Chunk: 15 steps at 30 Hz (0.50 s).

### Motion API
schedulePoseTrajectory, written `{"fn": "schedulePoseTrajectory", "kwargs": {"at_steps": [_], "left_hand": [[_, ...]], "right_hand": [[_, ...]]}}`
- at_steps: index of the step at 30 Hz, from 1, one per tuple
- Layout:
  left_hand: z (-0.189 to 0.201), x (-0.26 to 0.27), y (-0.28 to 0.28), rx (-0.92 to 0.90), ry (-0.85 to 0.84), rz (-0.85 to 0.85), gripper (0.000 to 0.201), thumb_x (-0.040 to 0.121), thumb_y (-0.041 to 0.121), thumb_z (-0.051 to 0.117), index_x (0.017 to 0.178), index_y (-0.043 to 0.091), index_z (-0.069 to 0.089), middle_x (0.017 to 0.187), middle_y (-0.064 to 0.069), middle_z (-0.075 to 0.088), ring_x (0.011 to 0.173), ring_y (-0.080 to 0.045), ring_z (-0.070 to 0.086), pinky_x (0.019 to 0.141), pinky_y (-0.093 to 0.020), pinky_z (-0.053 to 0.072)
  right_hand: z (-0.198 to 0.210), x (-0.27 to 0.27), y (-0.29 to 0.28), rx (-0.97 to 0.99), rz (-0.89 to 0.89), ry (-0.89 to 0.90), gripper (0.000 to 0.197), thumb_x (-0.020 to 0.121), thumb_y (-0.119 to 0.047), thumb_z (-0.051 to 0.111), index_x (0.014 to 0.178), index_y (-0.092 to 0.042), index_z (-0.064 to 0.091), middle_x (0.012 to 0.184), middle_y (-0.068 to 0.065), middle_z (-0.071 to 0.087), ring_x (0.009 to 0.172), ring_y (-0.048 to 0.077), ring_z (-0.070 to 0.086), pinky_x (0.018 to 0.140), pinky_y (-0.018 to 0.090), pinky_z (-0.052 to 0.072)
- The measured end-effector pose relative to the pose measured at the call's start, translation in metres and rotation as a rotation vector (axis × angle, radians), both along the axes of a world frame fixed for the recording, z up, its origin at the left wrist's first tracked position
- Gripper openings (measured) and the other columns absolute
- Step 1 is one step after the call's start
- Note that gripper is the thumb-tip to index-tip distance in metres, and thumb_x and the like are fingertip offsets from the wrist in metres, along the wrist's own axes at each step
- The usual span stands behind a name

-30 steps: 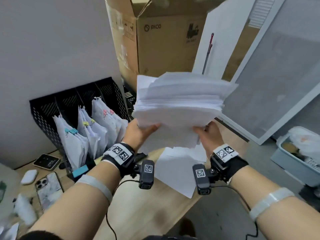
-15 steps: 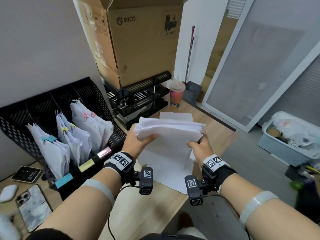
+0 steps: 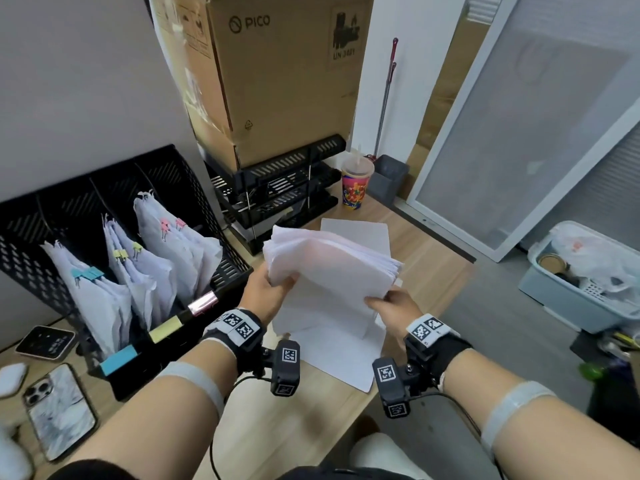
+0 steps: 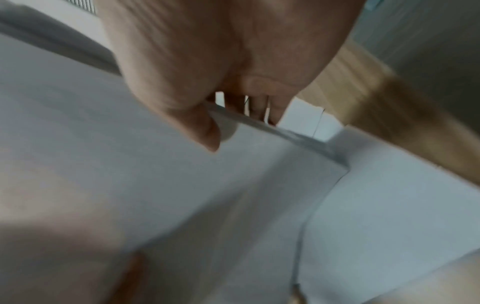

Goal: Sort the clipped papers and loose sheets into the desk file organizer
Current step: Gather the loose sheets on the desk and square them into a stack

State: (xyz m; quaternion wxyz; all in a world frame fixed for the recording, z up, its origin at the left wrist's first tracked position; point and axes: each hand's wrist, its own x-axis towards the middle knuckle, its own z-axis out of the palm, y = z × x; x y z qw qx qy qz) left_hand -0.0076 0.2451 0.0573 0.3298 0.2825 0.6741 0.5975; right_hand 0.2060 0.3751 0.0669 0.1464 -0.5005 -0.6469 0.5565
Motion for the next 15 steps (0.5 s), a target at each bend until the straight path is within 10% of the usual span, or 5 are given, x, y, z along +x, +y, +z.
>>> {"fn": "schedulePoseTrajectory", "kwargs": {"at_steps": [8, 15], "left_hand": [[0.008, -0.015, 0.079, 0.036, -0.137, 0.047, 0.036, 0.089, 0.013, 0.071, 0.124, 0.012, 0.06, 0.118, -0.01, 0.072, 0.105, -0.028, 0.069, 0.09, -0.045, 0.056], [-0.054, -0.02, 0.115, -0.6, -0.043, -0.106, 0.058, 0.088, 0.012, 0.072, 0.14, 0.012, 0.046, 0.13, -0.014, 0.06, 0.095, -0.021, 0.061, 0.088, -0.037, 0.051]], "right_hand": [[-0.005, -0.004, 0.061, 0.146, -0.027, -0.036, 0.02, 0.093, -0.021, 0.059, 0.104, -0.007, 0.068, 0.099, 0.011, 0.071, 0.094, 0.026, 0.065, 0.087, 0.03, 0.049], [-0.031, -0.003, 0.156, -0.039, -0.043, -0.319, 0.019, 0.096, -0.019, 0.051, 0.108, -0.007, 0.061, 0.088, 0.009, 0.065, 0.081, 0.028, 0.062, 0.063, 0.026, 0.046]]}}
